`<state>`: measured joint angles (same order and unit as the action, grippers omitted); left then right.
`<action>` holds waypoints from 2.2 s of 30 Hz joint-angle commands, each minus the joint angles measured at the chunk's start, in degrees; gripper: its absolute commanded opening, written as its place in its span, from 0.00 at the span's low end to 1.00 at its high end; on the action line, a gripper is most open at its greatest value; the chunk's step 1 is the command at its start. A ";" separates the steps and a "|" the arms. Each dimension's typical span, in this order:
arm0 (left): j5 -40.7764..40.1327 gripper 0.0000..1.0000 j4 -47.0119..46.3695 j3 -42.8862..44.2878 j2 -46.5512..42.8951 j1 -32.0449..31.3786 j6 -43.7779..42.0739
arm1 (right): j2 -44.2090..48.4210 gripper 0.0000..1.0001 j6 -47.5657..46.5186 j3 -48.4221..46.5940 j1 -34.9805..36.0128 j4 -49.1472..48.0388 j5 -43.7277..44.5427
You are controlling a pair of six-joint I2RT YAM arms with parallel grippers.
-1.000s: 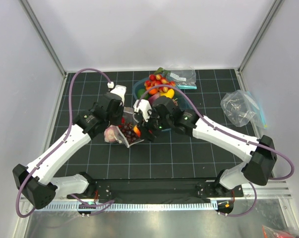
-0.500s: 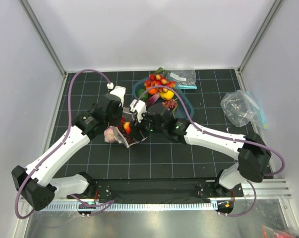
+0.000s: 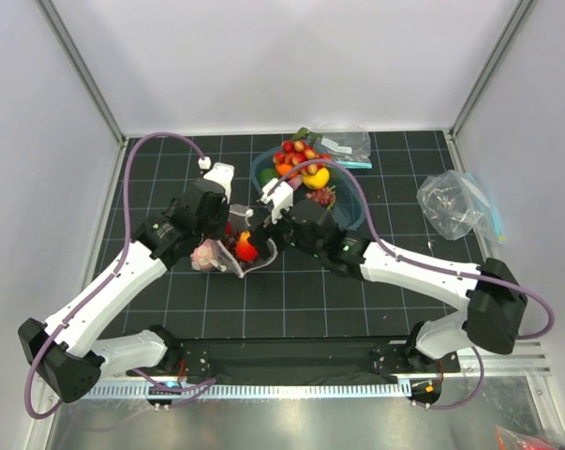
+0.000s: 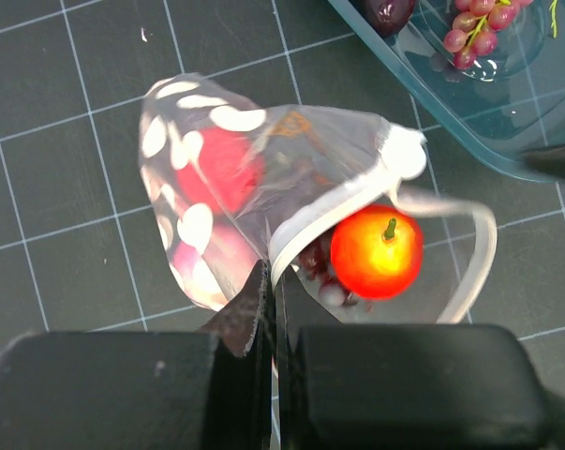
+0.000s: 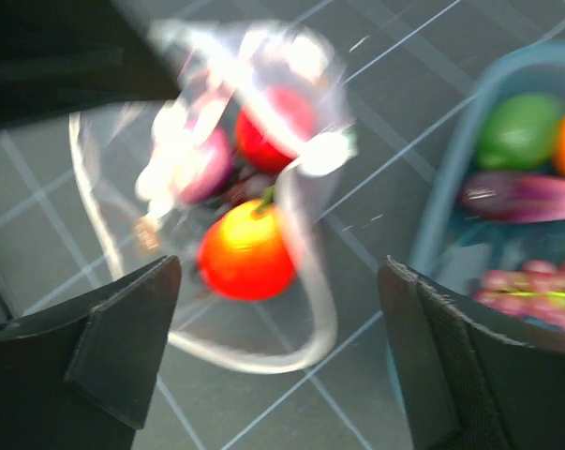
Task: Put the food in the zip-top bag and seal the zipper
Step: Place the fake fruit in the zipper food storage bag, then adjust the zipper food storage bag at the center of the board.
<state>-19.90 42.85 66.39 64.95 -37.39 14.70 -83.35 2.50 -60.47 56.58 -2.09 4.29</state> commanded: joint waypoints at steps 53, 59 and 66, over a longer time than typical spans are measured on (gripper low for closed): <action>4.42 0.01 7.48 10.15 5.01 -0.14 2.70 | 6.69 0.01 14.45 -8.97 -5.78 19.68 -21.01; 9.61 0.01 14.10 13.85 4.66 -0.14 6.74 | 12.60 0.01 15.61 -6.15 -5.69 18.16 -15.82; -2.14 0.01 22.18 17.63 2.99 0.03 7.19 | 7.25 0.01 13.76 -8.79 -5.86 23.62 -8.17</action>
<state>-15.40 60.23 80.25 70.00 -37.45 20.91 -73.93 16.67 -67.81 50.68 20.27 -8.86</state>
